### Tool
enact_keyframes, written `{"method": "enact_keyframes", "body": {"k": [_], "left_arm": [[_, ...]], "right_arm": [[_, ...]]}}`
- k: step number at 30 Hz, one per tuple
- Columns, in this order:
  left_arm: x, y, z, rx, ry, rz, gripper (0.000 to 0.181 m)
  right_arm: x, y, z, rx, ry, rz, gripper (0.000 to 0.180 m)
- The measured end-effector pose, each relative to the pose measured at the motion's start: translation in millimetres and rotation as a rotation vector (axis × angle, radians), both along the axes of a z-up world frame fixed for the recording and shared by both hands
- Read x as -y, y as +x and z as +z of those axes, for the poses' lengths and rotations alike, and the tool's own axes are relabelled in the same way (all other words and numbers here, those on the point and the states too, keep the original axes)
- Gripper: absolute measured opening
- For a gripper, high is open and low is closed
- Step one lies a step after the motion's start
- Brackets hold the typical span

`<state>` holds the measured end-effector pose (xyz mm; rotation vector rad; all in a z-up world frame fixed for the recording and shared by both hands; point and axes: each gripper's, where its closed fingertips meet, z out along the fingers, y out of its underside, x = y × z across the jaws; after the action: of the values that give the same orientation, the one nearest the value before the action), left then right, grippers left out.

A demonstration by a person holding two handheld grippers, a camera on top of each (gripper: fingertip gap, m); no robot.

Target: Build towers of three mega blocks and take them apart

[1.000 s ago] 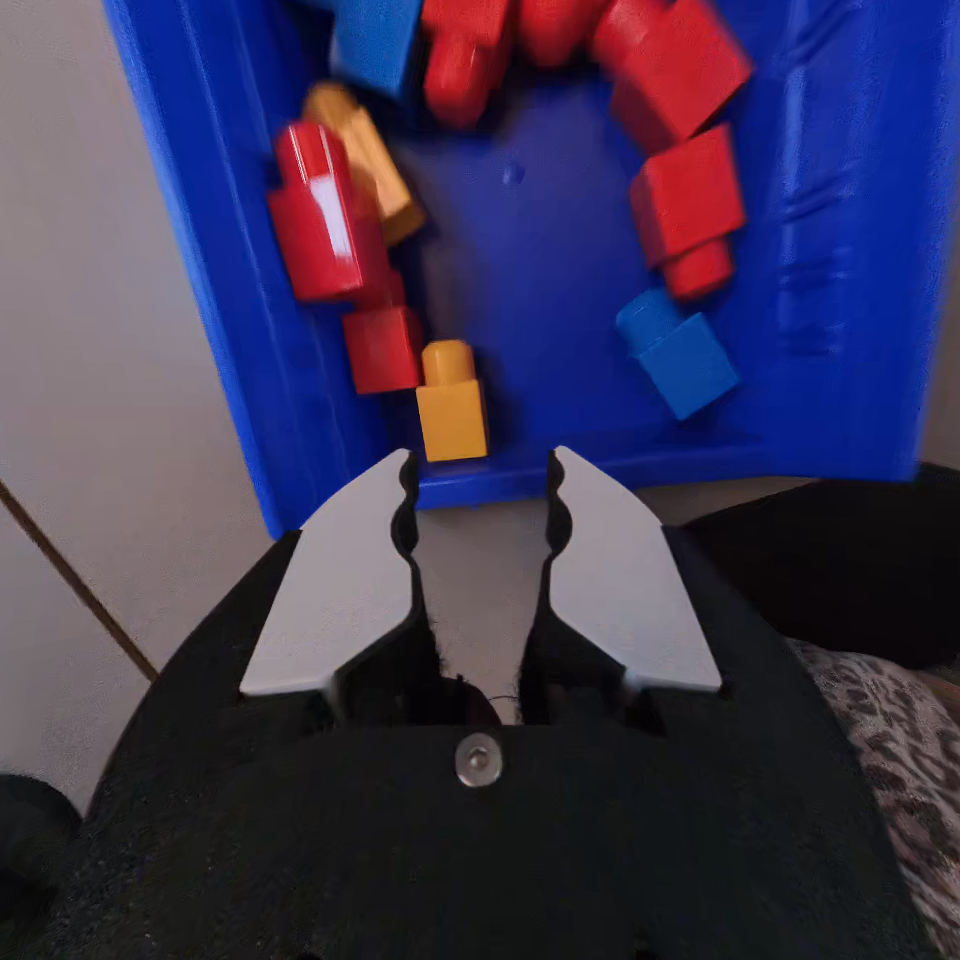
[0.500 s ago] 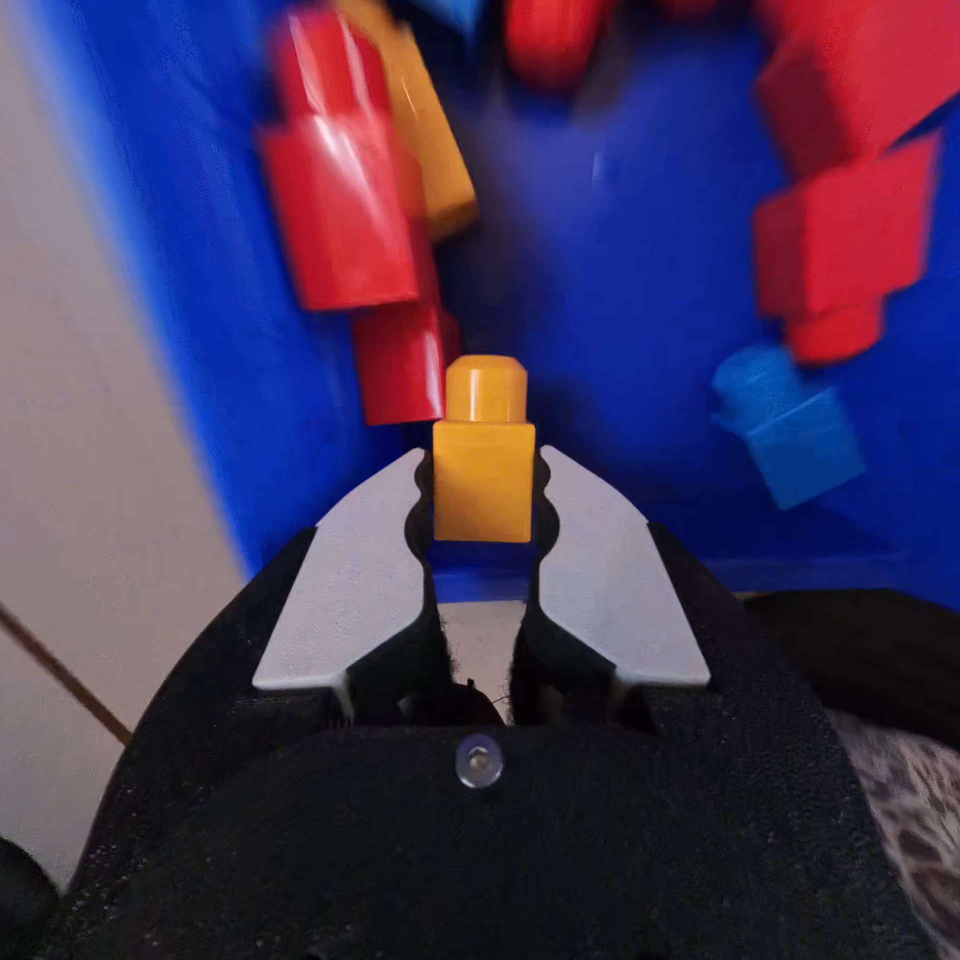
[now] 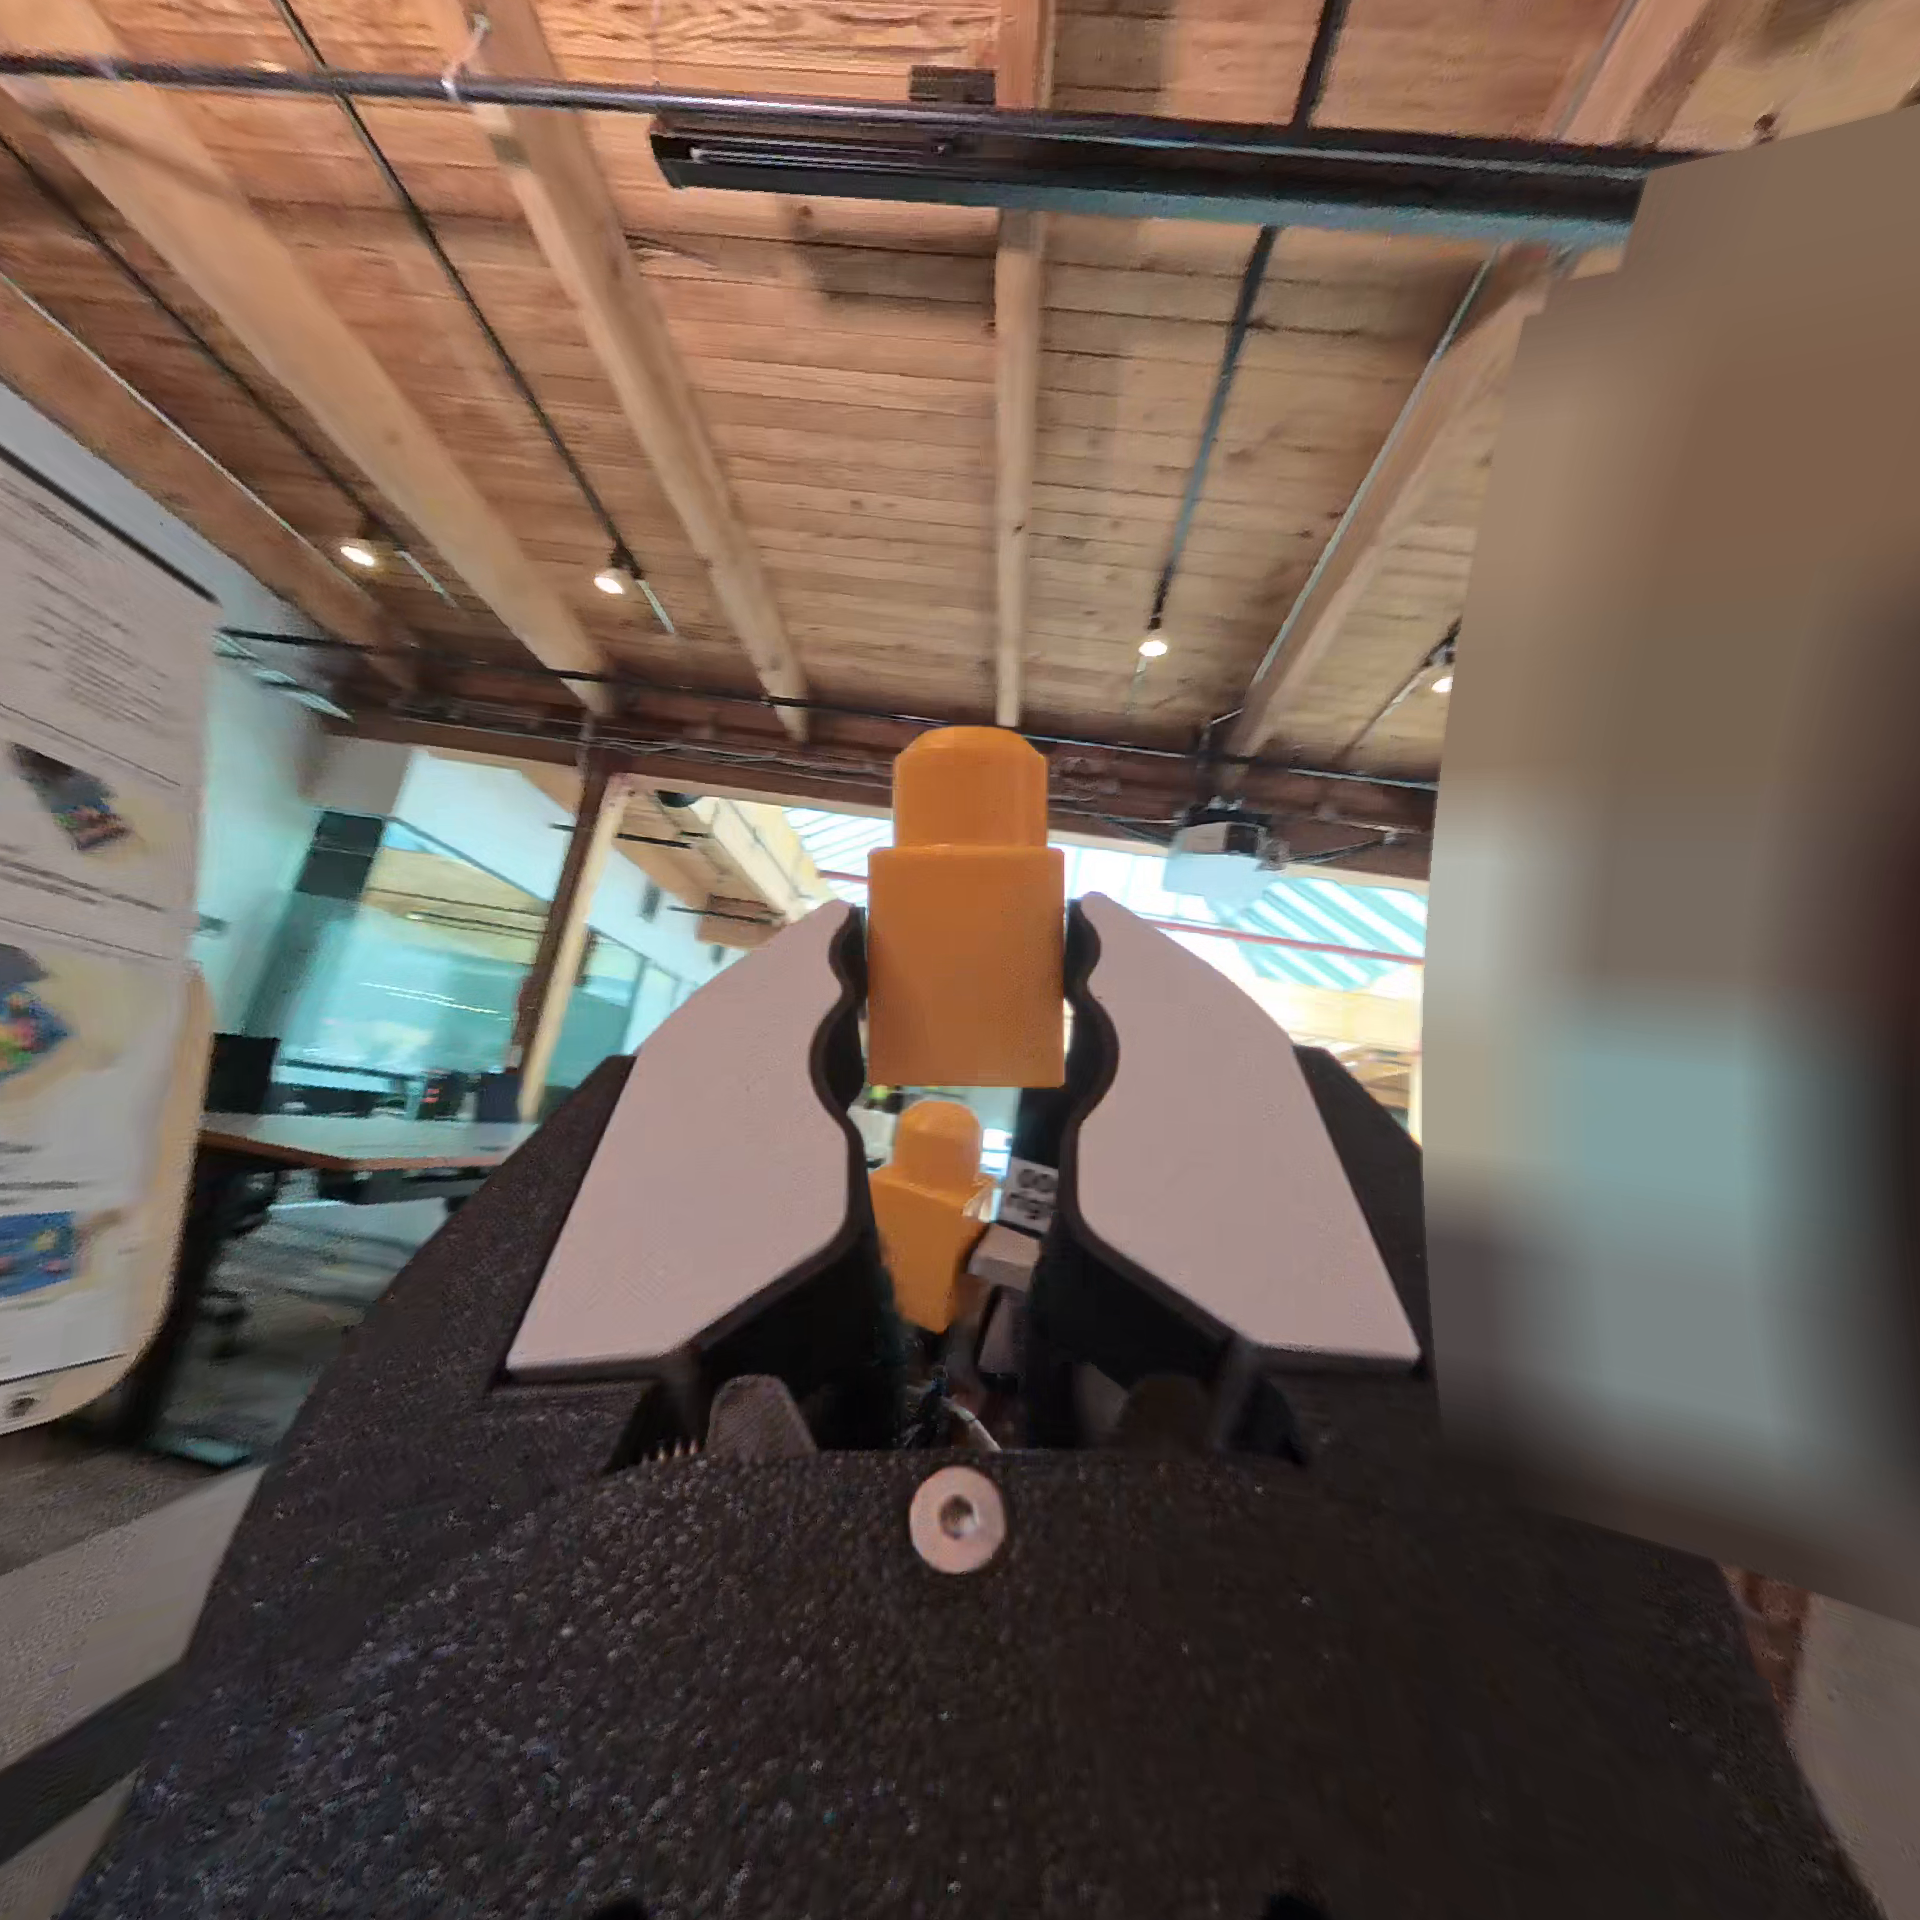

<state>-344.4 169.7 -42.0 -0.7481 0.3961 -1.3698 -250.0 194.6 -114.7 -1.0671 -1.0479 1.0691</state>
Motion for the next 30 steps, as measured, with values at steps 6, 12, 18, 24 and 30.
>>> {"method": "enact_keyframes", "body": {"k": [6, 12, 18, 24, 30], "left_arm": [[-15, 33, -24, -0.212, -0.061, 0.018, 0.036], [-18, 41, -39, -0.311, -0.099, -0.010, 0.036], [-22, 51, -53, -0.400, -0.144, -0.041, 0.036], [-36, 36, -32, -0.187, -0.150, 0.083, 0.036], [-40, 44, -25, -0.011, -0.156, 0.057, 0.035]], "right_arm": [[11, -7, -16, 0.064, -0.259, 0.228, 0.036], [1, -13, -47, 0.196, -0.343, 0.229, 0.036], [5, -16, -45, 0.167, -0.386, 0.295, 0.036], [13, -20, -43, 0.168, -0.361, 0.314, 0.036], [6, -33, -26, 0.009, -0.392, 0.266, 0.036]]}}
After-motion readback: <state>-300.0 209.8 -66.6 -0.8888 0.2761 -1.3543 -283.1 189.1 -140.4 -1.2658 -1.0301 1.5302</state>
